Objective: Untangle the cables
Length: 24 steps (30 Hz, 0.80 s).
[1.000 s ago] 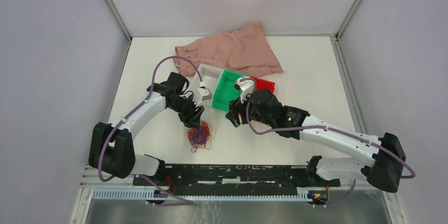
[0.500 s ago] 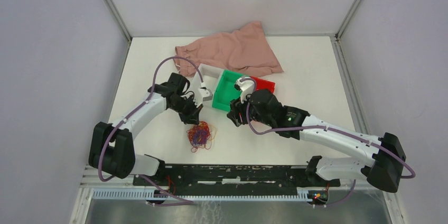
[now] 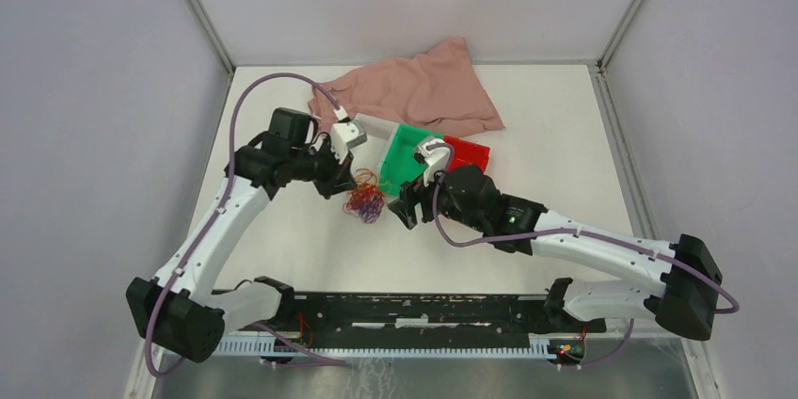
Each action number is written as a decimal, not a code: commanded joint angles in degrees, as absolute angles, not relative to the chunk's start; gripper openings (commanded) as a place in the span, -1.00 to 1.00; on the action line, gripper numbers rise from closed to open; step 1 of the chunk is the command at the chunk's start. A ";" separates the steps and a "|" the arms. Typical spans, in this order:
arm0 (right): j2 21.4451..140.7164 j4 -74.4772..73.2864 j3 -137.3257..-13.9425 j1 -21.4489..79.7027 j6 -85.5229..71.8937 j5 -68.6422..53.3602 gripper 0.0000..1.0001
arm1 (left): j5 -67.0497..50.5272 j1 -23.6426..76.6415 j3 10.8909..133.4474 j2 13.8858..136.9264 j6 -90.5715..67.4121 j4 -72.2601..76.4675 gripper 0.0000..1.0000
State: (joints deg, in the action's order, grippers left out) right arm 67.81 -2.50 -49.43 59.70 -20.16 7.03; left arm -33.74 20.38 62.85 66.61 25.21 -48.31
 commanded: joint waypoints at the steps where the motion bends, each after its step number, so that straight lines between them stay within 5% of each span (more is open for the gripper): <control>1: 67.95 9.32 -49.53 61.35 -17.95 8.77 0.59 | -38.25 20.75 67.23 63.26 16.13 -50.95 -0.94; 24: 79.97 18.11 -56.96 65.41 -14.30 20.32 0.55 | -50.75 20.98 77.85 61.17 10.02 -57.04 -0.94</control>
